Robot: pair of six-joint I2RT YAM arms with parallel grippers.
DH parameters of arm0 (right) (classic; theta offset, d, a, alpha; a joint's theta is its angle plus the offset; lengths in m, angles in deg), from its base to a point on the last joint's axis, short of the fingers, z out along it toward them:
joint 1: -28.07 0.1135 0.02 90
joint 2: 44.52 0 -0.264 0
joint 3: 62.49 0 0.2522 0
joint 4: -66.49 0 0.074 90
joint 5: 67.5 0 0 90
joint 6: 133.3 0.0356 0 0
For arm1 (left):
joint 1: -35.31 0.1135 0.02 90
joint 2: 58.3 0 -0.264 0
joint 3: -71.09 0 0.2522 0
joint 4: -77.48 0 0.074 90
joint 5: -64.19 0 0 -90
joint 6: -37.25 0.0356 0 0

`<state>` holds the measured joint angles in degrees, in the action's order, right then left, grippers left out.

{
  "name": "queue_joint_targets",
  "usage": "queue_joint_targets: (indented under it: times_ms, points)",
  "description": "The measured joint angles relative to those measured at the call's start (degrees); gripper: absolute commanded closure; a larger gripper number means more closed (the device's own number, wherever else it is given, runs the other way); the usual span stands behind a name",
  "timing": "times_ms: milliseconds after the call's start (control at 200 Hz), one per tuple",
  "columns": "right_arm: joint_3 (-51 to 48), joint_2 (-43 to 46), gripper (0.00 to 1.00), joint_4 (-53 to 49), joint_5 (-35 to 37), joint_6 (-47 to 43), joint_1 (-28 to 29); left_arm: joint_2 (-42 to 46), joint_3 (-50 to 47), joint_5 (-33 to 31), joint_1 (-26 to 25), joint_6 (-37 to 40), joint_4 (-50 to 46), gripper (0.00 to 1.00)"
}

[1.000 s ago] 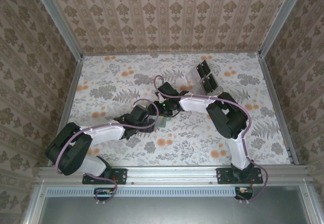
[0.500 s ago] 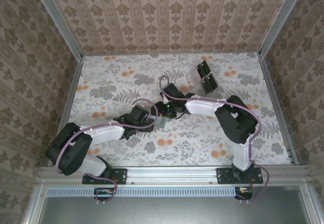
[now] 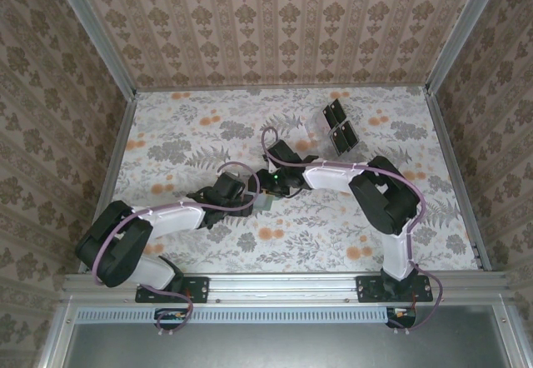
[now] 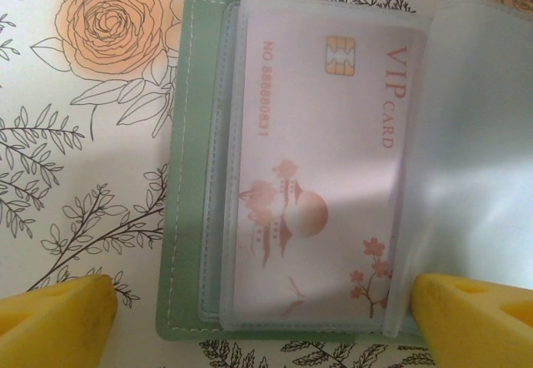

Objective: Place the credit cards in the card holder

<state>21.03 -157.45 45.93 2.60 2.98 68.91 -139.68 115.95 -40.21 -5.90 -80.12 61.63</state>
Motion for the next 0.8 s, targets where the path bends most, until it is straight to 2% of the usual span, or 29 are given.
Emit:
queue_joint_targets:
  times_ms: [400, 640, 800]
  points:
    - [1.99, -1.46, 0.42, 0.61, -0.28, 0.24, 0.0, 1.49, -0.2, 0.0, 0.04, 0.0, -0.5, 0.0]
    - [7.02, -2.19, 0.42, -0.22, -0.98, 0.22, 0.68, 12.66, -0.46, -0.48, 0.2, -1.46, -4.17, 0.0]
    - [12.37, -4.92, 0.42, -1.77, -1.55, 0.15, 1.84, 21.57, -1.64, -1.55, 2.01, -3.91, -6.99, 0.0]
